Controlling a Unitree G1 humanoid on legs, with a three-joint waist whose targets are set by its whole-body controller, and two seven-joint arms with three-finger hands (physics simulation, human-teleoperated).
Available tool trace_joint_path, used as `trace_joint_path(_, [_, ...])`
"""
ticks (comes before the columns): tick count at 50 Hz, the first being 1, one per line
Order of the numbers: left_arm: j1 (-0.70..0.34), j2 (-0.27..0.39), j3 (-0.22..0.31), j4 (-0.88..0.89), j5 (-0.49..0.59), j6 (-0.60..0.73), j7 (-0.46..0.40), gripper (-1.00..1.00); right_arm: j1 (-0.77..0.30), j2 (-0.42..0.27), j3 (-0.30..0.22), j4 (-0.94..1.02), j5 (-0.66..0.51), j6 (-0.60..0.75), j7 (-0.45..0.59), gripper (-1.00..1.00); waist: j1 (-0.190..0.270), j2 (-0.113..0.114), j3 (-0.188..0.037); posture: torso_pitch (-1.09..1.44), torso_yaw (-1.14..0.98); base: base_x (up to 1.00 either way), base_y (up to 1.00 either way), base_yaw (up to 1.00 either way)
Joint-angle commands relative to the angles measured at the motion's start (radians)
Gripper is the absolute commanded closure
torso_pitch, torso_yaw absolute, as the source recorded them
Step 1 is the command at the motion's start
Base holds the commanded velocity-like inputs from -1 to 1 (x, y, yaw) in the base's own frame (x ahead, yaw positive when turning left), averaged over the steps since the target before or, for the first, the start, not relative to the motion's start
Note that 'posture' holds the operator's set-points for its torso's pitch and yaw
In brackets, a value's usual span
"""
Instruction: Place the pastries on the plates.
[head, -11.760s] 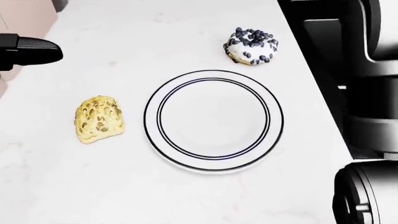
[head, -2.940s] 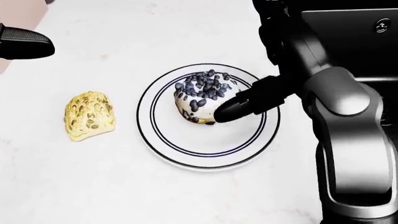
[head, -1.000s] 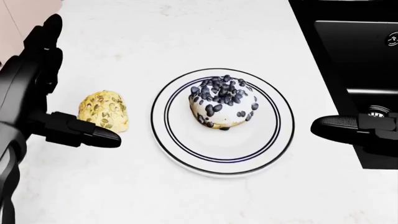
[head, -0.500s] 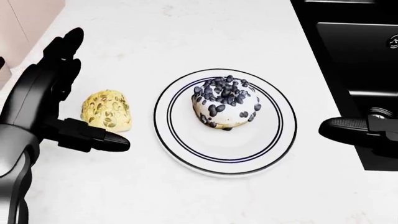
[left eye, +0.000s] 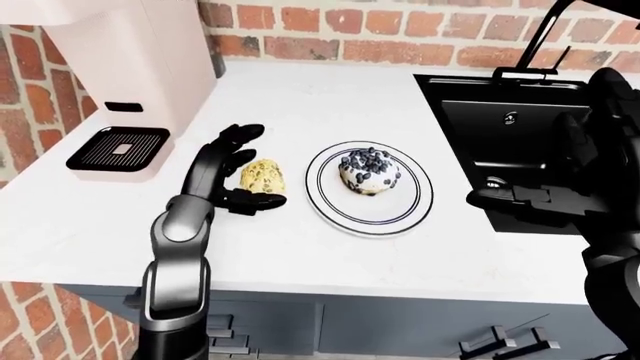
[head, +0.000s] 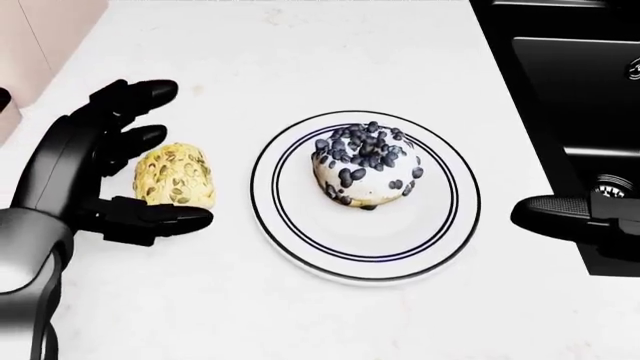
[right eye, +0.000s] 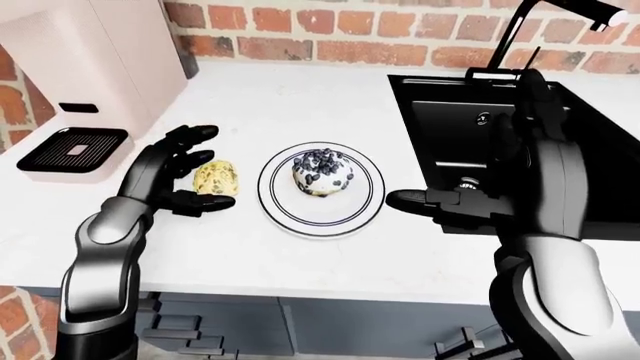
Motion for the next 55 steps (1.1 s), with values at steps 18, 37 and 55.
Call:
trace_joint_path(18, [-0.024, 0.000, -0.003, -0.022, 0.019, -0.037, -0.011, 0.02, -0.047, 0.008, 0.004, -0.015, -0.079, -0.004, 0.048, -1.00, 0.000, 0.001, -0.023, 0.05, 0.00, 0.00, 0.00, 0.00])
trace_joint_path(37, [-0.029, 0.006, -0.003, -0.066, 0.042, -0.013, -0.037, 0.56, -0.006, -0.028, -0.021, -0.015, 0.049, -0.044, -0.043, -1.00, 0.000, -0.003, -0.021, 0.05, 0.00, 0.00, 0.00, 0.00])
trace_joint_path(55, [-0.166, 0.028, 0.040, -0.270, -0.093, 0.162, 0.006, 1.00, -0.044, 0.018, 0.070, -0.015, -0.162, -0.035, 0.080, -1.00, -0.003, -0.001, -0.014, 0.05, 0.00, 0.00, 0.00, 0.00])
